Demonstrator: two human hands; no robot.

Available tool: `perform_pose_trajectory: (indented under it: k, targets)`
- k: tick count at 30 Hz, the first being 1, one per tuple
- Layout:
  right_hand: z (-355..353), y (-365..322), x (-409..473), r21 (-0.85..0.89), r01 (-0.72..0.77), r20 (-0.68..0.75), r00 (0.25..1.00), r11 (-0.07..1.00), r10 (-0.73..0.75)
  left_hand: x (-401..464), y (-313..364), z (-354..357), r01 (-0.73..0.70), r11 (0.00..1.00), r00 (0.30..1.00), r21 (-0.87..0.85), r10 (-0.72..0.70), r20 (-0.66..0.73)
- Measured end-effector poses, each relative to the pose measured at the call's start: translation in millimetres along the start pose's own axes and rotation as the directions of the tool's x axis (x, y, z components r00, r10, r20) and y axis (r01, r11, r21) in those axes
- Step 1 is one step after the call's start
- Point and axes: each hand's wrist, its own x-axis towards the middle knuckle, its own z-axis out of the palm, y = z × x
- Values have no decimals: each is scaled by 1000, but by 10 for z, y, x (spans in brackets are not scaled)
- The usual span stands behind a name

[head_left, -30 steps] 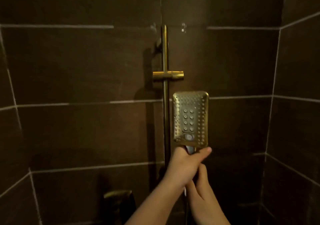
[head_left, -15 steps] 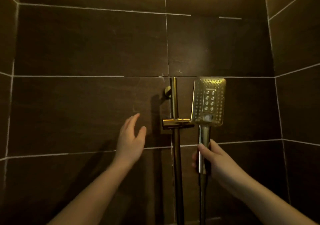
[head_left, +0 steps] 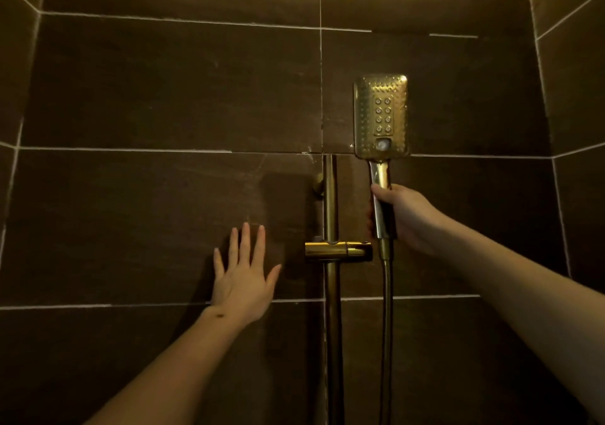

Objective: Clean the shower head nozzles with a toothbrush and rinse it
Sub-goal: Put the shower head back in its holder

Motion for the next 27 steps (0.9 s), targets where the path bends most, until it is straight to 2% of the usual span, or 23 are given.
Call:
perform_pose_trajectory:
  k: [3,8,17,21,27]
  targets:
    - [-13,-35,145,16,19,-13,1000,1000,-18,4,7,176,20,998,997,64,-24,72]
    - [-85,46,405,-26,49,-79,996,998,-51,30,20,424,31,996,998,78,-26,-61]
    - [7,69,725,12,119,13,993,993,-119,192,-46,839,37,997,943,66,-13,-334]
    - [133,95,692,82,98,42,994,992,-102,175,-35,839,34,998,933,58,-11,-361]
    - [140,208,677,68,84,62,994,994,-88,153,-81,853,40,996,934,78,-9,-358]
